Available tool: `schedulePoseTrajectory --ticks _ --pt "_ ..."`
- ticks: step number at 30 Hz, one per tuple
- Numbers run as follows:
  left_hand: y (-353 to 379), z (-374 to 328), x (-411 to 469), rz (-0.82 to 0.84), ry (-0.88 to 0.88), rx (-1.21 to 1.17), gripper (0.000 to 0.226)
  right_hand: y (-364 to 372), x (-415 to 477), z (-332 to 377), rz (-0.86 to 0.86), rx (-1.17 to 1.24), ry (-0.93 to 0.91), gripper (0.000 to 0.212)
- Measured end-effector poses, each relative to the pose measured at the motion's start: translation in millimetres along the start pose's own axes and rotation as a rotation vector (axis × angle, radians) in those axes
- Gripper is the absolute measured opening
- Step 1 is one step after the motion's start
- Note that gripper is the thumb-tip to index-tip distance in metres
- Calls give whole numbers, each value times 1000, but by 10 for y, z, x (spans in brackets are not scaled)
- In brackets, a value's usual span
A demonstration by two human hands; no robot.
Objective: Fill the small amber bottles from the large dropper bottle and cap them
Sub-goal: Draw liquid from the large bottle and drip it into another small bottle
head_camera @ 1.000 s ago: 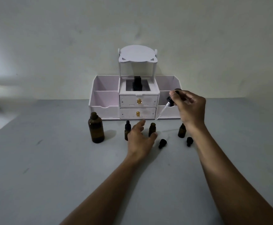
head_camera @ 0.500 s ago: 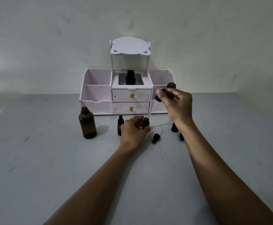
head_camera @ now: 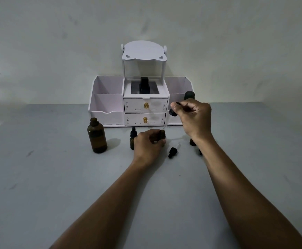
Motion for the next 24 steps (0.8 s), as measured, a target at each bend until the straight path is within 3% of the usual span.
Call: schedulePoseTrajectory --ticks 5,10,17,20,24 --pt "1 10 0 5 2 -7 36 -3 -1 14 4 -21 10 13" --pt "-8 15 -29 22 -39 -6 58 -40 6 93 -19 -25 -2 17" --pt "-368 -65 -315 86 -21 44 60 -11 97 477 -76 159 -18 16" --pt "-678 -124 -424 -46 84 39 47 113 169 694 -72 294 1 14" --pt "-1190 -134 -368 -374 223 -63 30 417 176 929 -24 433 56 8"
Point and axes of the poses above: each hand's wrist, its own x-axis towards the middle knuckle, its own y-axis out of the palm, z = x × y, the point moved 2 cm from there along x, towards the middle knuckle, and after that the axes turned 9 degrees about -z, right-handed, at the moved point
